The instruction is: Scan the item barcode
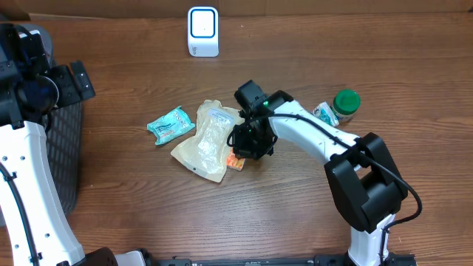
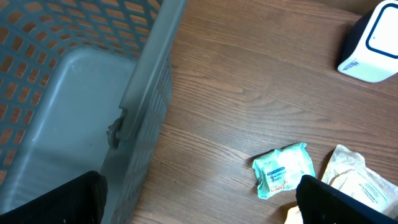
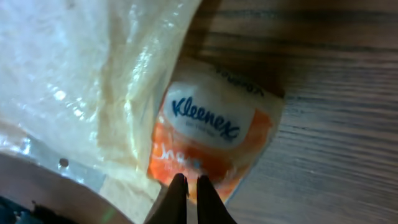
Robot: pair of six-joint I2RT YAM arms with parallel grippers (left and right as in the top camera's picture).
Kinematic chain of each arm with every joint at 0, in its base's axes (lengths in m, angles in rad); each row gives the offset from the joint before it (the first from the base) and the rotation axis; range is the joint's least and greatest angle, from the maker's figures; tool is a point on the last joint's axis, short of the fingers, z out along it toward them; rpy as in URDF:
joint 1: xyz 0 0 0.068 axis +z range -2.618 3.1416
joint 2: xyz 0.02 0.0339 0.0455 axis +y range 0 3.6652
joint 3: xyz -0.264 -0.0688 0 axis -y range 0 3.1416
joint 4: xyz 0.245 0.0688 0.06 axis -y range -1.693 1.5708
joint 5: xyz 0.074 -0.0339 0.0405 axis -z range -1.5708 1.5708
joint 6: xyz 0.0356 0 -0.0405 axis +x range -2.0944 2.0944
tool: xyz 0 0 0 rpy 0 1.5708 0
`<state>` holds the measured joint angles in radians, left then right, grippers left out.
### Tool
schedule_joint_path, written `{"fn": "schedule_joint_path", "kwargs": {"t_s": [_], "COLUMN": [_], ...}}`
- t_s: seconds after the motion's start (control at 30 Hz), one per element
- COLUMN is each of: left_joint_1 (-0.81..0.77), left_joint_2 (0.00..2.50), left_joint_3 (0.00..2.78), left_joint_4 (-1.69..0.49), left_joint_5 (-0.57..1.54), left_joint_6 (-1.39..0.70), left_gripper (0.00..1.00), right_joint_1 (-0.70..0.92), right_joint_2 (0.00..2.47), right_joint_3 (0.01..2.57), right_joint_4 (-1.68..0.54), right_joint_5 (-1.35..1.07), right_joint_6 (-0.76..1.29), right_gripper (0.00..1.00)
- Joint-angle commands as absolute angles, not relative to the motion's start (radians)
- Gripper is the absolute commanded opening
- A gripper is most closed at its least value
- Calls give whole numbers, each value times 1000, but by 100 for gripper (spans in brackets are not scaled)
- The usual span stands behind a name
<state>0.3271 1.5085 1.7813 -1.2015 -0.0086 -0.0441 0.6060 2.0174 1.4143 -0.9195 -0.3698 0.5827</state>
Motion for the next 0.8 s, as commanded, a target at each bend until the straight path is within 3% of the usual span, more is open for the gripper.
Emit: {"fn": "schedule_joint_path", "kwargs": {"t_s": [0.0, 0.37, 0.57, 0.77], "left_joint_1": [327, 327, 327, 327], "left_joint_2": [1511, 1511, 1511, 1511], "left_joint_3": [1802, 1802, 1802, 1802], "left_joint_4": [-1201, -1200, -1200, -1200], "left_joint_5": [-10, -10, -10, -10], "left_joint_6": [-22, -22, -22, -22], "left_gripper": [100, 100, 100, 100], "right_joint_1": [619, 569, 477, 428], "right_joint_2": [2011, 2011, 2011, 2011], "right_joint_3": [1372, 1374, 1446, 1567], "right_joint_4": [-866, -877, -903, -999], "right_joint_5": [-375, -224, -216, -184], "right_joint_6": [659, 553, 227, 64], "right_gripper": [4, 5, 10, 17]}}
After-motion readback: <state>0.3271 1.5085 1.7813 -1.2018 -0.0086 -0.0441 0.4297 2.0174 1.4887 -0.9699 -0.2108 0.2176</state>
